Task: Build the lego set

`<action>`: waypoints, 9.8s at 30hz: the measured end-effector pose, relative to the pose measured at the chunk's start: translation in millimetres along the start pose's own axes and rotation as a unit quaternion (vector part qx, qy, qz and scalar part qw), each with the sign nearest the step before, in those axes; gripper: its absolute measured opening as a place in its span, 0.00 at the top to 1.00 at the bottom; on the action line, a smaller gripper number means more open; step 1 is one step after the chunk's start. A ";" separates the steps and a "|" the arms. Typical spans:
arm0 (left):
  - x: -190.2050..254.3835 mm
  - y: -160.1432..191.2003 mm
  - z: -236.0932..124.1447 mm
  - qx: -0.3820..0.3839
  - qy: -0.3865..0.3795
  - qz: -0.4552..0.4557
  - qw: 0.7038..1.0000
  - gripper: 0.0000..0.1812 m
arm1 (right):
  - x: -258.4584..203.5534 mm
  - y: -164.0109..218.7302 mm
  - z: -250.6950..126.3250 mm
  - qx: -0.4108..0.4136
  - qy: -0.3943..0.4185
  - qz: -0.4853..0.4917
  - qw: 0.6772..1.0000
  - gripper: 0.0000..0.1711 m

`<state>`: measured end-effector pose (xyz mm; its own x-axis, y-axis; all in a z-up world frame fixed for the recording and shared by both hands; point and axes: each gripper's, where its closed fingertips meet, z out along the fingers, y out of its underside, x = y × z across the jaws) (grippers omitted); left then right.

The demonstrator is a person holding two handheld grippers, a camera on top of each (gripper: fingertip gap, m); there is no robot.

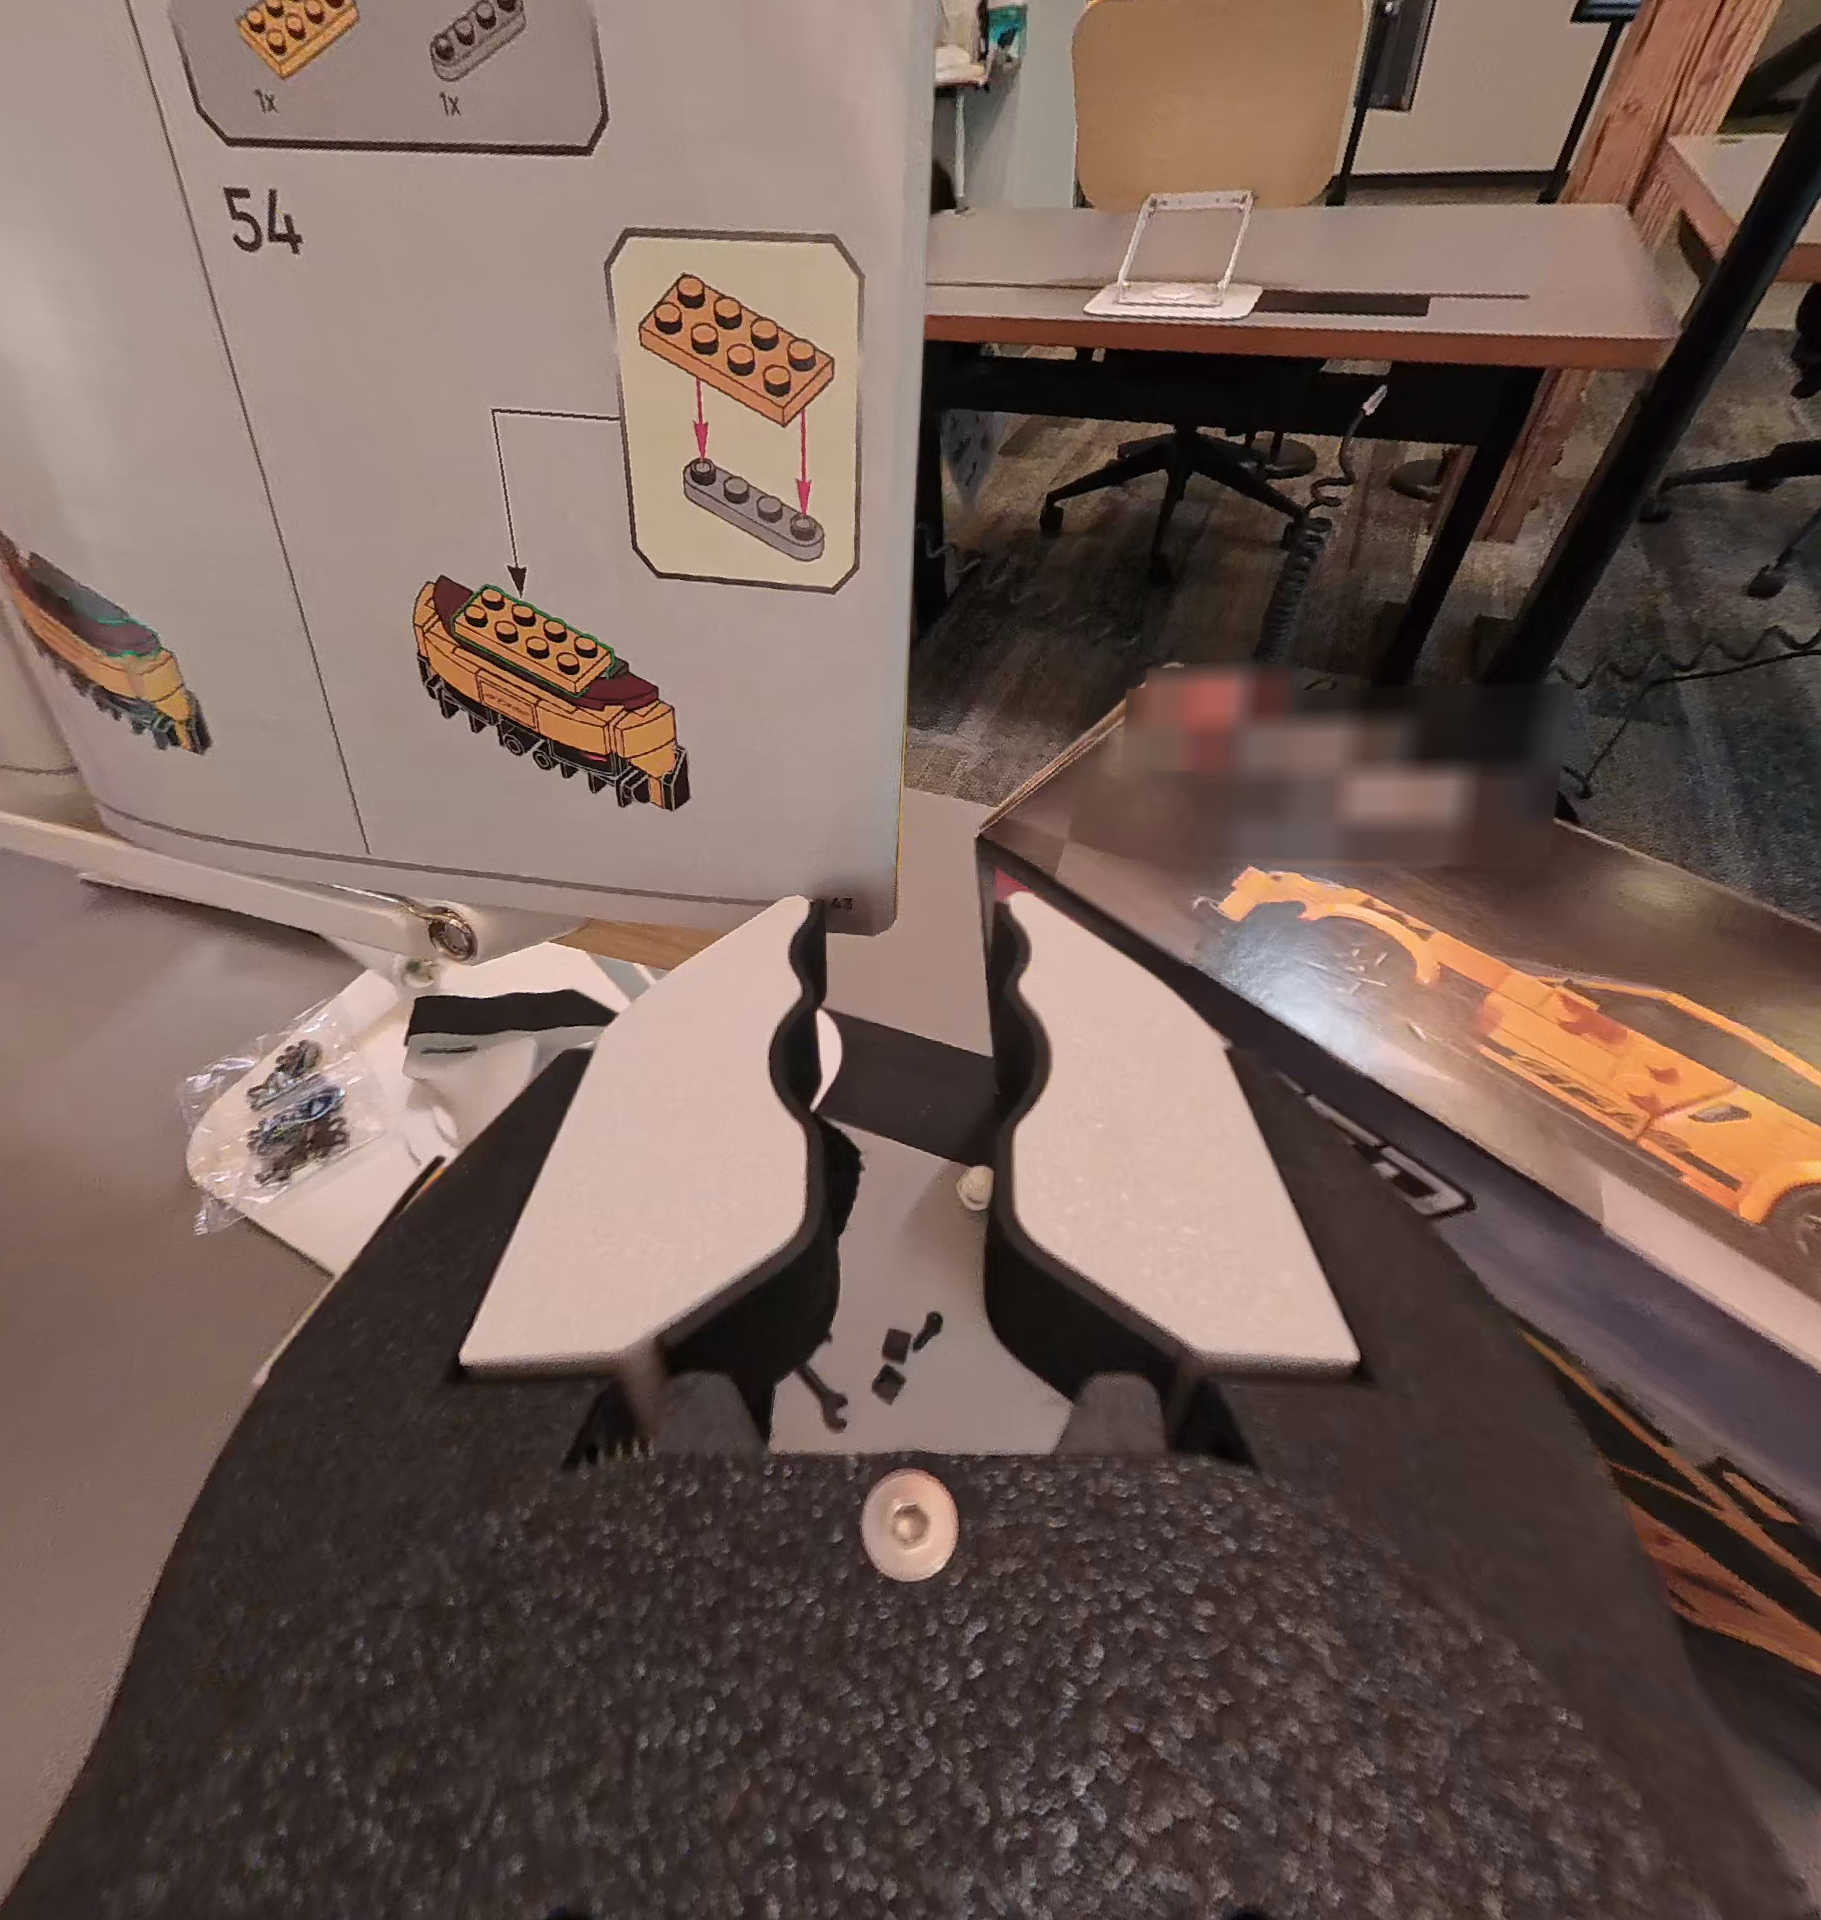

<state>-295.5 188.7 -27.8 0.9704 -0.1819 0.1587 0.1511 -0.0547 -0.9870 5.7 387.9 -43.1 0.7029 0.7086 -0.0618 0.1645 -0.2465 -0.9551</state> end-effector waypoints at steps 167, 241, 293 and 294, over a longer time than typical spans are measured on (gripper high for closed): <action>222.9 114.8 -74.8 -0.082 0.438 0.062 0.893 0.85 | -268.7 113.3 -156.1 0.034 -0.454 -0.108 0.884 0.70; 237.7 166.7 -51.9 -0.240 0.230 0.226 0.916 0.90 | -147.2 94.0 -116.9 0.031 -0.160 -0.078 0.984 0.79; 31.5 150.6 -101.4 -0.198 -0.082 0.204 0.955 1.00 | -71.6 37.7 -175.9 0.255 0.070 -0.026 0.964 1.00; 29.7 145.0 -103.7 -0.184 -0.092 0.204 0.957 1.00 | -68.7 36.6 -178.0 0.260 0.077 -0.022 0.962 1.00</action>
<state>-264.2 73.5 -163.6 0.9561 -0.0880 -0.2795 -0.2920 -0.3644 -0.8843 86.7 212.5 -22.2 0.8045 0.5938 -0.0131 -0.1438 0.1733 -0.9743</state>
